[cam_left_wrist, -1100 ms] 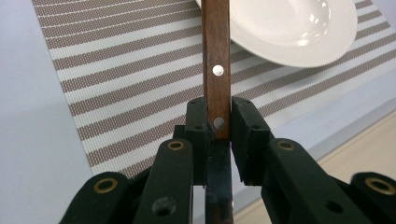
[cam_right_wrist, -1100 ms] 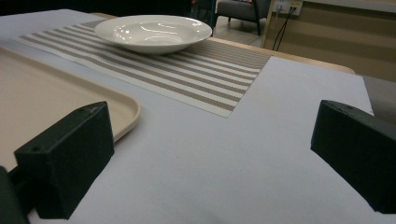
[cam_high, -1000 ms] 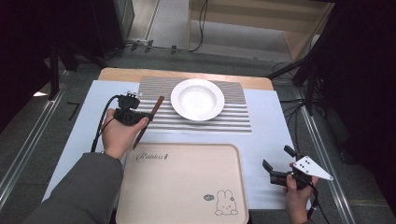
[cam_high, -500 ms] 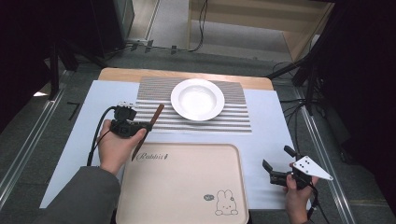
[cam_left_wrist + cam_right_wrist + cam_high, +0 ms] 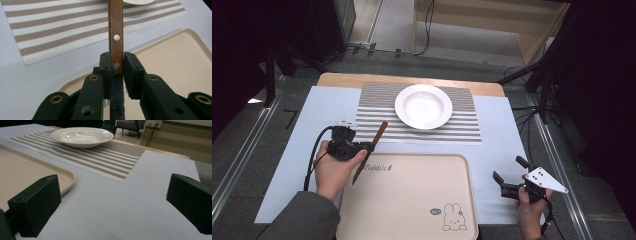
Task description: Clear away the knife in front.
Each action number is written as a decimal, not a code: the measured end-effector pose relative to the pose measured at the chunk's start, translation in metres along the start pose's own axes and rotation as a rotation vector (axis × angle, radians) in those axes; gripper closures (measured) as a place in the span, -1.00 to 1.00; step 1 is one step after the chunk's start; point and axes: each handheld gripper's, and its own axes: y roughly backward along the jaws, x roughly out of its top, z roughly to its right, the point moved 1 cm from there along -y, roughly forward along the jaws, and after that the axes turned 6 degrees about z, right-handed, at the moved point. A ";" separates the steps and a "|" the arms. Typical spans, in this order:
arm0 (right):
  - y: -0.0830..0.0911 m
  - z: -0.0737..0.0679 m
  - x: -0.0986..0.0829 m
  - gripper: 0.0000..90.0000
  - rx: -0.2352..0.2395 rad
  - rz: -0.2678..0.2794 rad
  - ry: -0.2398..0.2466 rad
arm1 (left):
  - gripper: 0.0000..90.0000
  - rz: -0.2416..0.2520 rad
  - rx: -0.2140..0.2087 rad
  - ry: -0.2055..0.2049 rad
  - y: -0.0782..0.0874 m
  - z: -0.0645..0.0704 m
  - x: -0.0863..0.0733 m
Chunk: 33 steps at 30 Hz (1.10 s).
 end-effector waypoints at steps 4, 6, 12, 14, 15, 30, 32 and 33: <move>0.000 0.000 0.000 -1.00 0.000 0.000 0.001 | 0.72 -0.007 -0.005 0.012 0.002 0.000 -0.010; 0.000 0.000 0.000 -1.00 0.000 0.000 0.001 | 0.72 -0.007 -0.007 0.015 0.003 0.000 -0.015; 0.000 0.000 0.000 -1.00 0.000 -0.001 0.002 | 0.72 -0.005 0.004 0.001 0.010 0.007 -0.029; 0.000 0.000 0.000 -1.00 0.000 -0.001 0.002 | 0.72 -0.004 0.003 0.004 0.011 0.007 -0.032; 0.000 0.000 0.000 -1.00 -0.001 -0.002 0.003 | 0.72 -0.001 -0.001 0.013 0.011 0.007 -0.035; 0.000 0.000 0.000 -1.00 -0.003 -0.005 0.004 | 0.72 0.014 -0.017 0.068 0.018 0.005 -0.067; 0.000 -0.001 0.000 -1.00 -0.003 -0.006 0.002 | 0.72 0.011 -0.021 0.076 0.018 0.004 -0.072; 0.000 -0.001 0.000 -1.00 -0.003 -0.006 0.002 | 0.72 0.013 -0.023 0.080 0.018 0.004 -0.074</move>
